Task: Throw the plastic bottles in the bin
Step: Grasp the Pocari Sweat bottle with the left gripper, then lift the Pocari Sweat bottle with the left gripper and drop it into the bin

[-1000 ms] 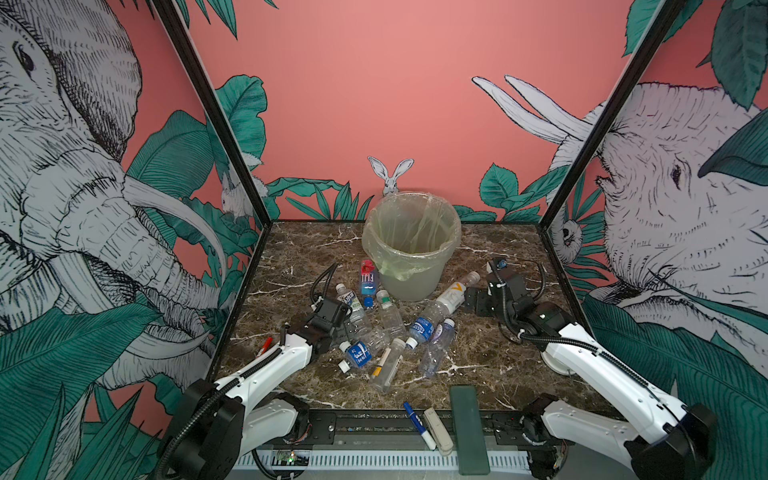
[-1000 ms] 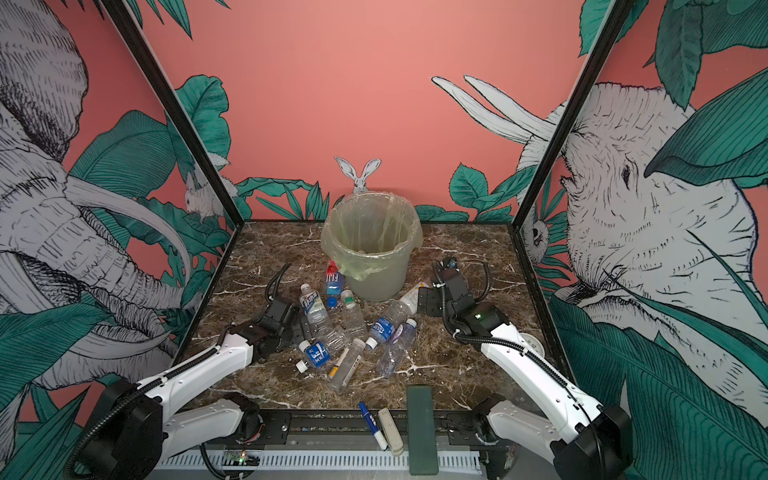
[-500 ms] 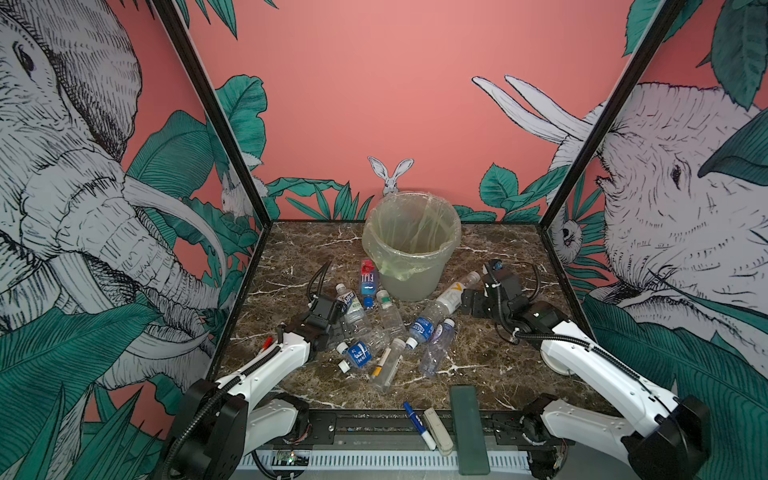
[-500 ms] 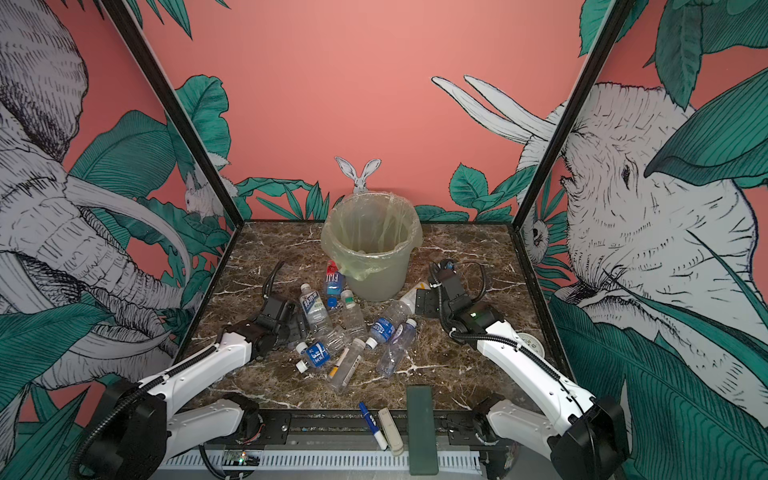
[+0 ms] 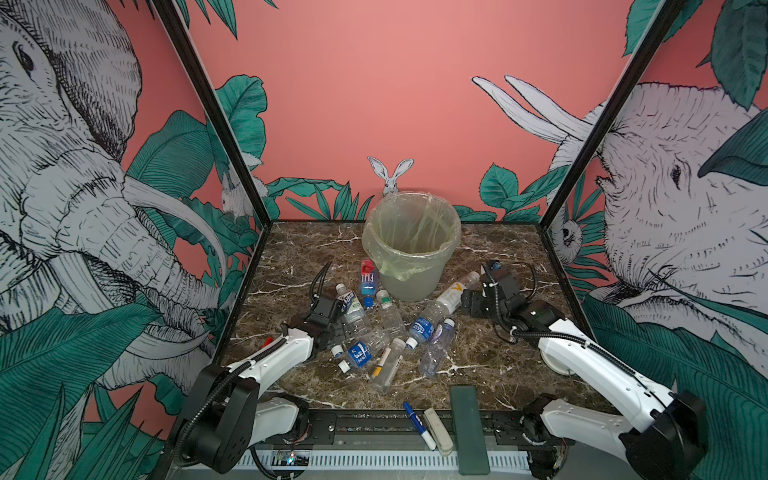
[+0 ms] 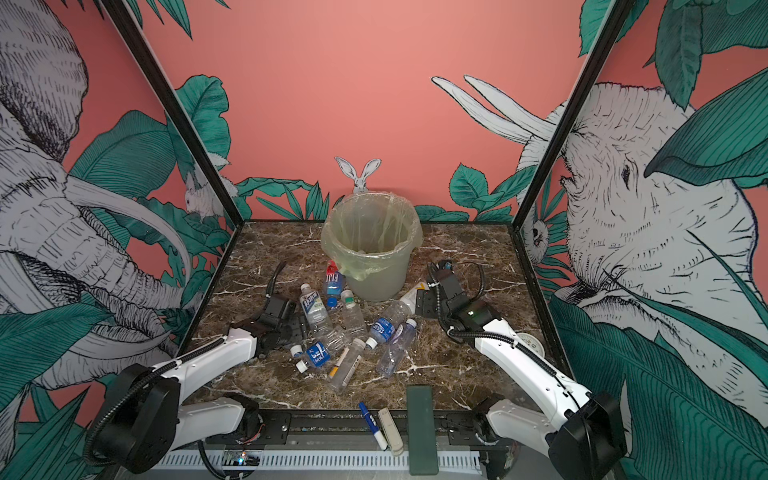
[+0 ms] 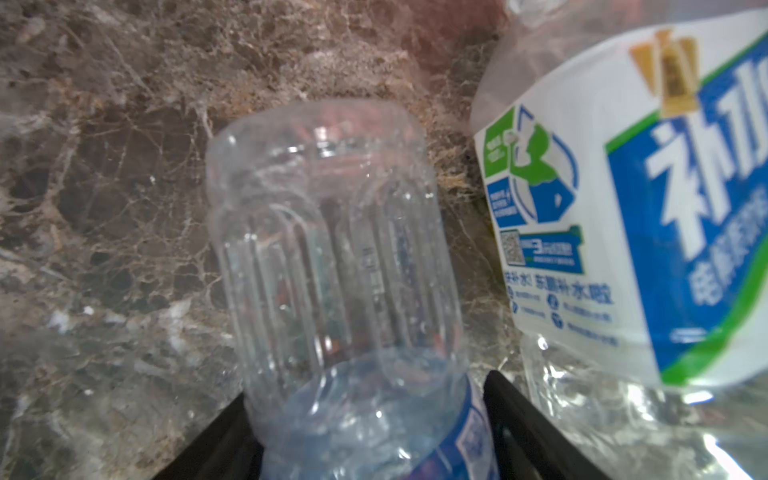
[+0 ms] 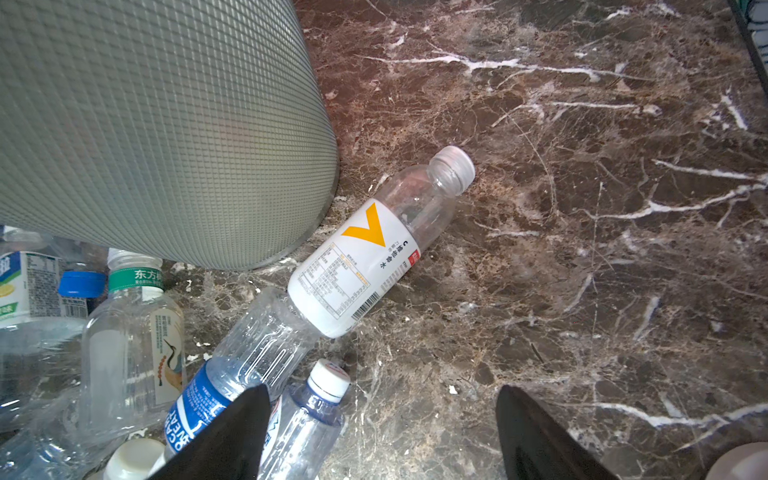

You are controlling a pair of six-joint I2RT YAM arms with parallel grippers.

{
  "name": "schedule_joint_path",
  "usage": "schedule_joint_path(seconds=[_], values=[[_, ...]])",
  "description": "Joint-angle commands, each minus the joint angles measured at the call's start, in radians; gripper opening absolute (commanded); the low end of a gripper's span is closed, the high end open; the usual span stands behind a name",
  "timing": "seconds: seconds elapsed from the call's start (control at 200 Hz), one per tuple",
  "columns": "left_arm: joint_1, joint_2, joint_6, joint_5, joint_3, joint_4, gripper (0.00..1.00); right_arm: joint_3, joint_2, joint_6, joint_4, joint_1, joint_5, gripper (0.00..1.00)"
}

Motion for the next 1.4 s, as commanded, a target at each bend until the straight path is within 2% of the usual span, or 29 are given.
schedule_joint_path(seconds=[0.0,0.215,0.33,0.46,0.63,0.8,1.05,1.39], values=[[0.006,-0.009,0.012,0.004,-0.012,0.019,0.76,-0.001,-0.004,0.009,0.025,-0.002,-0.006,0.79],[0.007,-0.031,0.046,0.009,-0.016,0.024,0.68,-0.008,-0.011,0.011,0.029,-0.002,-0.005,0.71],[0.007,-0.068,0.057,0.019,-0.029,0.031,0.63,-0.017,-0.021,0.016,0.037,-0.002,-0.004,0.71],[0.006,-0.13,0.051,0.002,-0.032,0.0,0.63,-0.014,-0.018,0.016,0.033,-0.001,-0.004,0.71],[0.007,-0.235,0.109,0.026,-0.021,-0.037,0.63,-0.014,-0.009,0.018,0.043,-0.002,-0.002,0.71],[0.006,-0.361,0.164,0.09,-0.034,-0.02,0.64,-0.009,0.001,-0.005,0.066,-0.001,-0.012,0.71],[0.005,-0.536,0.229,0.194,-0.06,0.044,0.59,-0.003,0.013,-0.033,0.091,-0.001,-0.02,0.7],[0.003,-0.606,0.264,0.311,-0.015,0.08,0.63,0.0,0.024,-0.062,0.13,0.004,-0.052,0.71]])
